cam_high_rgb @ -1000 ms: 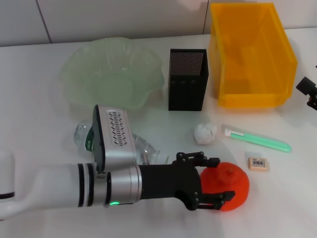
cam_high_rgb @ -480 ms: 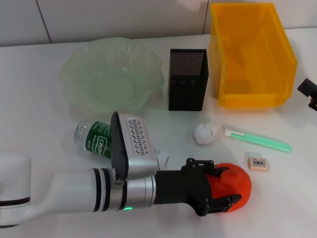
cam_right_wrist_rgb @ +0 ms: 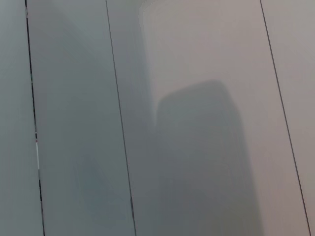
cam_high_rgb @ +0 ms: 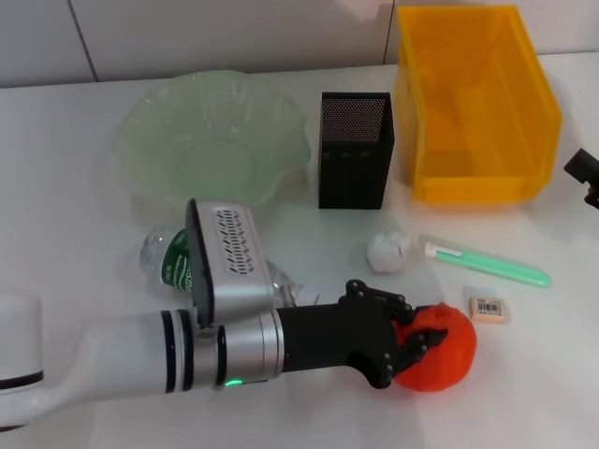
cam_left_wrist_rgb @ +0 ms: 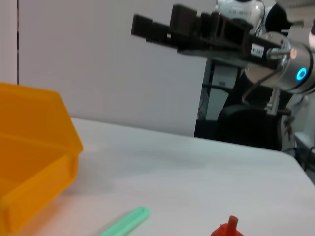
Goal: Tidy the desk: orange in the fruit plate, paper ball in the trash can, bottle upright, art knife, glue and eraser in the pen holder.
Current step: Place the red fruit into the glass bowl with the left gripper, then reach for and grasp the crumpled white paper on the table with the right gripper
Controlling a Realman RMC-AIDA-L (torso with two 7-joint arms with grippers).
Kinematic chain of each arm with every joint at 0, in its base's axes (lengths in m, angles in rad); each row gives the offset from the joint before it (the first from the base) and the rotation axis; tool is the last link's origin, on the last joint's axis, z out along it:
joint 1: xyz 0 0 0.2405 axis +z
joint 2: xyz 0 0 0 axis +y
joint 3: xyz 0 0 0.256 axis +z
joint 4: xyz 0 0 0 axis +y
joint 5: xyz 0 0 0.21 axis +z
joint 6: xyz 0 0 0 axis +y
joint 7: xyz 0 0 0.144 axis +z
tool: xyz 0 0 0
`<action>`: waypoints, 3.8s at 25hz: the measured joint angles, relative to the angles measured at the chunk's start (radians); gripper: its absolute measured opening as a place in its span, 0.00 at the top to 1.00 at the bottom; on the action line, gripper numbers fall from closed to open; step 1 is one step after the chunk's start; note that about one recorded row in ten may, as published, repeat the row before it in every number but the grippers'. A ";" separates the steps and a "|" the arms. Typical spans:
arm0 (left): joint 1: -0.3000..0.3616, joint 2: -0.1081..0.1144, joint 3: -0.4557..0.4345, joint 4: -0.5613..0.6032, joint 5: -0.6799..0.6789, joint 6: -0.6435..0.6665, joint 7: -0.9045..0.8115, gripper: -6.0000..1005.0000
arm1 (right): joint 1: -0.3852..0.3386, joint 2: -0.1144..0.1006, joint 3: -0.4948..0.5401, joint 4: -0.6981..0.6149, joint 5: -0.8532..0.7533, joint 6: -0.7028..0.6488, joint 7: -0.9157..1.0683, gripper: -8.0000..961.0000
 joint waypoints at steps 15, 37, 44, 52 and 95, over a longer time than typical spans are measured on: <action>0.063 0.021 -0.249 0.327 -0.007 0.543 -0.140 0.87 | -0.005 0.002 -0.004 0.000 -0.001 -0.005 0.000 0.16; -0.058 0.016 -0.558 0.457 -0.060 0.045 -0.038 0.91 | -0.009 -0.003 -0.263 -0.041 -0.201 -0.089 0.007 0.17; -0.037 0.018 -0.554 0.436 -0.071 0.045 -0.032 0.82 | -0.001 -0.004 -0.263 -0.049 -0.210 -0.081 0.032 0.17; -0.026 0.022 -0.553 0.435 -0.067 0.073 -0.036 0.50 | 0.003 -0.005 -0.264 -0.053 -0.211 -0.080 0.050 0.17; 0.185 -0.001 0.065 0.506 -0.038 0.605 -0.041 0.14 | 0.450 0.003 -1.019 -0.815 -0.859 0.137 1.555 0.17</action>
